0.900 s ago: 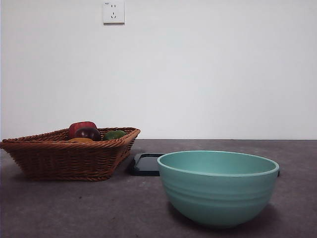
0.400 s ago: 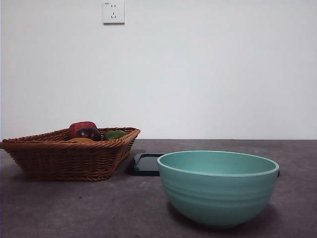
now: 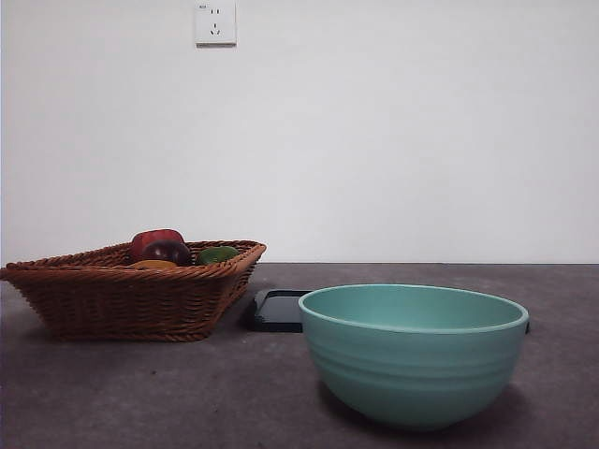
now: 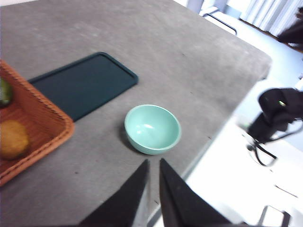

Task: Pick up the wifruite, put it on the bowl, pick up the plate, put it on desk

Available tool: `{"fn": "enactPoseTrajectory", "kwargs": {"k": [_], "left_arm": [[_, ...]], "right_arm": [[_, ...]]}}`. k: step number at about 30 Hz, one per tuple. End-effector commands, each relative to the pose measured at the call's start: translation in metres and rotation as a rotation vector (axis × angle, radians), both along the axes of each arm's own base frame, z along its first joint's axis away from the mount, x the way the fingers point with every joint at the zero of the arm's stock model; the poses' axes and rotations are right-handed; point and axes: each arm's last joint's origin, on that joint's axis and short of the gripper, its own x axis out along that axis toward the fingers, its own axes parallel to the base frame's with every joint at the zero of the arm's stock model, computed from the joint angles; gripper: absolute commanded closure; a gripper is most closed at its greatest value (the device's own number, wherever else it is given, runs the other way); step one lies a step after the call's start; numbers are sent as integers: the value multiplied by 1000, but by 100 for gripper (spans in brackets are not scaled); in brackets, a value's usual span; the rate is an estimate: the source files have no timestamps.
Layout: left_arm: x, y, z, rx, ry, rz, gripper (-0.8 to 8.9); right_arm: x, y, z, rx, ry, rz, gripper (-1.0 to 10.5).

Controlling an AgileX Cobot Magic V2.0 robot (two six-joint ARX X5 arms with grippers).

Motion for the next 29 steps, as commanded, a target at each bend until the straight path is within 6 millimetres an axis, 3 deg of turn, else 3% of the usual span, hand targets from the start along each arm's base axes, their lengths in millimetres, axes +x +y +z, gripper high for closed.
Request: {"fn": "enactPoseTrajectory", "kwargs": {"k": [1,5,18,24,29], "left_arm": [[3,1,-2,-11,-16,69,786],[14,5,-24,-27,-33,256,786],[59,22,-145,-44,-308,810,786],[62,26,-186,-34,-323,880,786],[64,26,-203,-16,-295,889,786]], "right_arm": [[-2,-1,5,16,-24,6,933],[-2,-1,5,16,-24,6,933],[-2,-1,5,16,-24,6,933],[-2,-1,5,16,-24,6,933],[-2,-1,5,16,-24,6,933]]}}
